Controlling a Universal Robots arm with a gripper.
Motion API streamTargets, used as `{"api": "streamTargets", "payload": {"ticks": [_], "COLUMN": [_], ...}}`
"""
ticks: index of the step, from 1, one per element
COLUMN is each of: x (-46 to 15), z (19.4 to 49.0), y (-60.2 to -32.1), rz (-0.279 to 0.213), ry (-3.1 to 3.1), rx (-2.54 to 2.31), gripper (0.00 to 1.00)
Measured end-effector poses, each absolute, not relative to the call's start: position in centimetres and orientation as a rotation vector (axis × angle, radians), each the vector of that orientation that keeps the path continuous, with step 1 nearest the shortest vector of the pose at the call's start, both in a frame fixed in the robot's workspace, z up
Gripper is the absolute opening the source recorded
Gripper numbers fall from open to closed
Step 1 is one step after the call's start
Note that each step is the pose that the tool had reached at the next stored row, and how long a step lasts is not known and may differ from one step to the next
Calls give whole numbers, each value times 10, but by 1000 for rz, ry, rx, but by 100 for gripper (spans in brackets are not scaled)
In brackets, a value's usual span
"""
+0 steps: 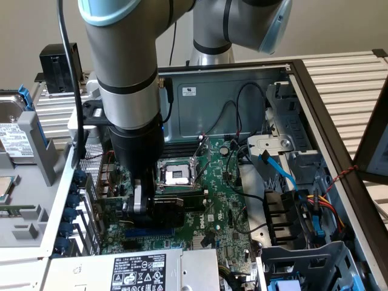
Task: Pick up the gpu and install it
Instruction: 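Insert the gpu into the slot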
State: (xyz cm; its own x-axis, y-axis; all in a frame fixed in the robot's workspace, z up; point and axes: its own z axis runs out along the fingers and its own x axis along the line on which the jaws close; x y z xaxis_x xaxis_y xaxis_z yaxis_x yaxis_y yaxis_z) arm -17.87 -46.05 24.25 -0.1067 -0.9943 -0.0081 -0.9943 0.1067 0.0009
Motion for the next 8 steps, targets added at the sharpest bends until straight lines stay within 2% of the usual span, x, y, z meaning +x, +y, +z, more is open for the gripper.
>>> {"api": "streamTargets", "payload": {"ticks": [8], "x": [-179], "z": [242], "y": [-460], "rz": [10], "ry": [2333], "rx": [-2096], "gripper": [28]}}
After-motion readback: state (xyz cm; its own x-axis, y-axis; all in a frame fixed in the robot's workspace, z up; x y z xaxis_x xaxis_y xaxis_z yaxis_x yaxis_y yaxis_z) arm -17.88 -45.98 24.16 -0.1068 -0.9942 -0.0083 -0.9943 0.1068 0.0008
